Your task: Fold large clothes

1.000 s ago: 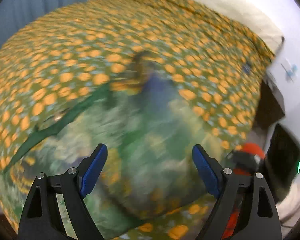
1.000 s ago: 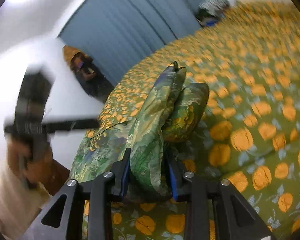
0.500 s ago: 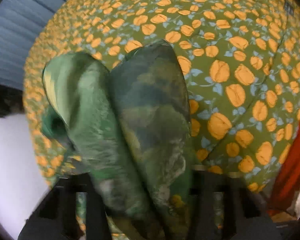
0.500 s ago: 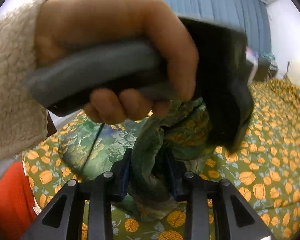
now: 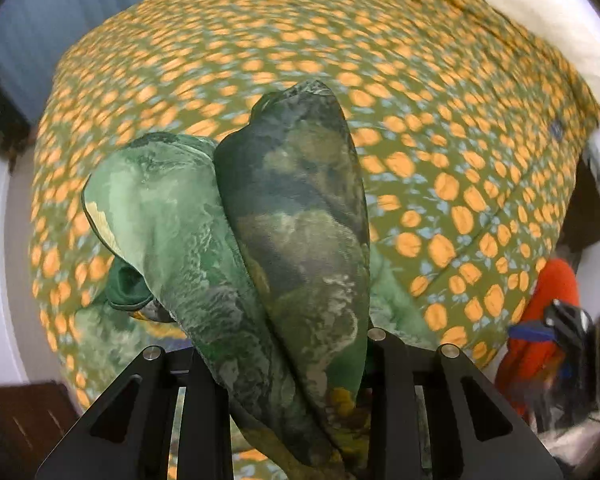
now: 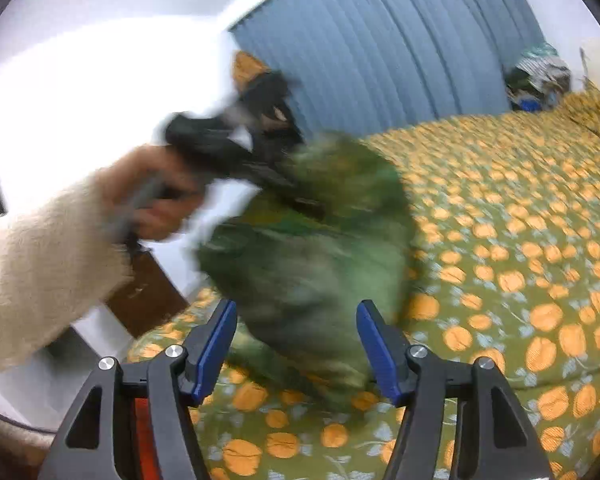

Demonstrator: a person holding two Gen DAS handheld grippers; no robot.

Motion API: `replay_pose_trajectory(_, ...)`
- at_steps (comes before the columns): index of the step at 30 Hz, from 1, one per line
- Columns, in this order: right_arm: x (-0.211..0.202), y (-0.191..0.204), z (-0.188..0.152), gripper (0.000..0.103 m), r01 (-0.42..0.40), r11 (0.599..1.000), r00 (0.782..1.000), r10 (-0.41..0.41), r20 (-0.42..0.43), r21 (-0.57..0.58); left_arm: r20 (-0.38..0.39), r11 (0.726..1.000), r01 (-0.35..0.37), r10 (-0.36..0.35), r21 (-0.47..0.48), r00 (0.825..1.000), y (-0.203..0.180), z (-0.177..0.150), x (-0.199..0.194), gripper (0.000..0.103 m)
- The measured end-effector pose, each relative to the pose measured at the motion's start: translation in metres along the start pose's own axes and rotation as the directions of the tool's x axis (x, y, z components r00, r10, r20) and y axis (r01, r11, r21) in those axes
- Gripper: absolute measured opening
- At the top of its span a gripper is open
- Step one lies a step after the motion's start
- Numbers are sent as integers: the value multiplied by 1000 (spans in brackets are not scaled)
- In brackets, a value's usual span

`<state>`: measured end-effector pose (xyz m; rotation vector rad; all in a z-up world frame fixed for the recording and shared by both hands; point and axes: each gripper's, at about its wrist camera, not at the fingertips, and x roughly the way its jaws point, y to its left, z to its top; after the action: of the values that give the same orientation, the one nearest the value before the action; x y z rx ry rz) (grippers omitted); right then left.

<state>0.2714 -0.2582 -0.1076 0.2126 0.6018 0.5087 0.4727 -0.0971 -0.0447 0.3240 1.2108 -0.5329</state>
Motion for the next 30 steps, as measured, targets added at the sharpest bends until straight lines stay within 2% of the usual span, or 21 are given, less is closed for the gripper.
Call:
replay_pose_trajectory(1,13,1,2,29,20,1000,999,-21,-33,-20,6,1000,8,-8,-19,1000,11,-8,-1,28)
replay_pose_trajectory(3,39,5,7,28,25,998,996,-30,-87,-49,16,998,22,-21,-54,1000,32,-21,-2,28)
replay_pose_trajectory(4,51,10,11,24,21,997,994,-28,-101,-68,23,997,25,-24,-68,999,44,-30,-2,28)
replay_pose_trajectory(8,92,35,23,24,-6,991,990,-13,-142,-134,38,991,43,-38,-130,999,80,-58,3,29)
replay_pose_trajectory(14,150,72,20,24,-57,983,962,7,-271,-177,42,971,56,-47,-233,998,137,-98,23,29)
replay_pose_trajectory(20,211,97,1,20,-82,969,921,-15,-390,-232,62,912,137,-123,-386,990,194,-140,61,31)
replay_pose_trajectory(23,231,93,-10,20,-85,975,911,-7,-413,-205,74,894,157,-139,-420,988,205,-150,81,35)
replay_pose_trajectory(25,238,91,-15,19,-84,976,910,-8,-415,-202,85,887,166,-144,-430,986,208,-154,92,38)
replay_pose_trajectory(28,247,87,-22,18,-74,977,910,-17,-415,-202,102,862,196,-168,-468,981,216,-159,109,39)
replay_pose_trajectory(30,251,87,-25,18,-71,976,911,-21,-411,-206,110,858,202,-170,-472,979,217,-159,112,39)
